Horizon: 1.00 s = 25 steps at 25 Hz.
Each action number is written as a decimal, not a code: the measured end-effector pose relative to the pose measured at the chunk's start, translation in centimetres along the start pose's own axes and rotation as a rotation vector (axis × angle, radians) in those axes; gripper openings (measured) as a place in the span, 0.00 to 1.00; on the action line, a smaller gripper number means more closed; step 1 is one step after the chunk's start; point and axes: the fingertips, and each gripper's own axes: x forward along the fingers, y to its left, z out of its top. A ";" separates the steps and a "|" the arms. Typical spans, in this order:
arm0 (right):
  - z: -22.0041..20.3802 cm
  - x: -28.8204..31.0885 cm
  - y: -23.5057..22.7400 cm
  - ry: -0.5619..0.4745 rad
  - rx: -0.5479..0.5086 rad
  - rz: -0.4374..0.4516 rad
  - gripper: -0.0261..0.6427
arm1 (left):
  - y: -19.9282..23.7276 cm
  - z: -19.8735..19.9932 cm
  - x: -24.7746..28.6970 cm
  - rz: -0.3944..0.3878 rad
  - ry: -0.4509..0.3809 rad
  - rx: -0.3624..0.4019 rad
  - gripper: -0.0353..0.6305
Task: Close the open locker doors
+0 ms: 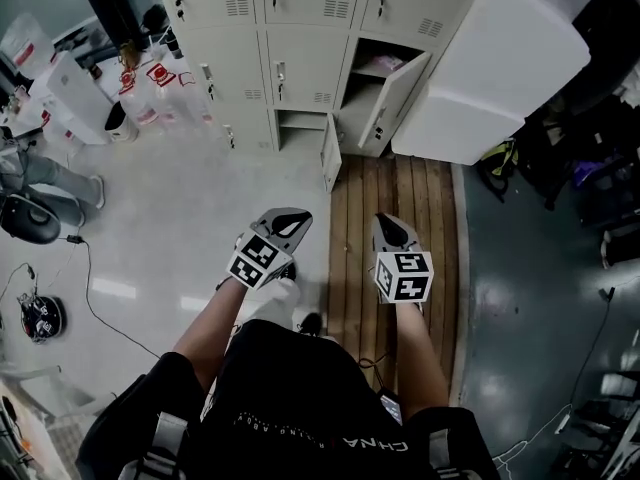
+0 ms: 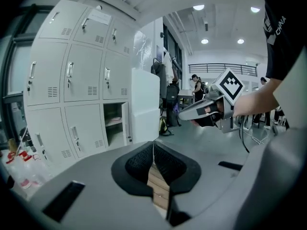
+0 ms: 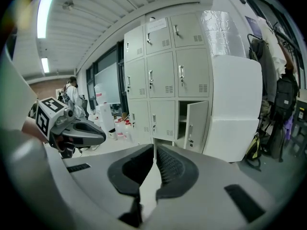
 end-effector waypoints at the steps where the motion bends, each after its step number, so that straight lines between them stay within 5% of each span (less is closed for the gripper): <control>1: 0.5 0.8 -0.5 0.001 -0.002 -0.006 0.10 | 0.9 0.3 0.8 -0.006 -0.002 0.000 0.09; 11: 5.6 9.7 -2.6 0.022 -0.053 0.001 0.10 | 9.3 3.5 7.3 -0.085 -0.002 0.029 0.09; 25: 9.4 15.1 -4.0 0.021 -0.107 -0.075 0.10 | 13.5 6.2 13.0 -0.224 -0.036 0.104 0.09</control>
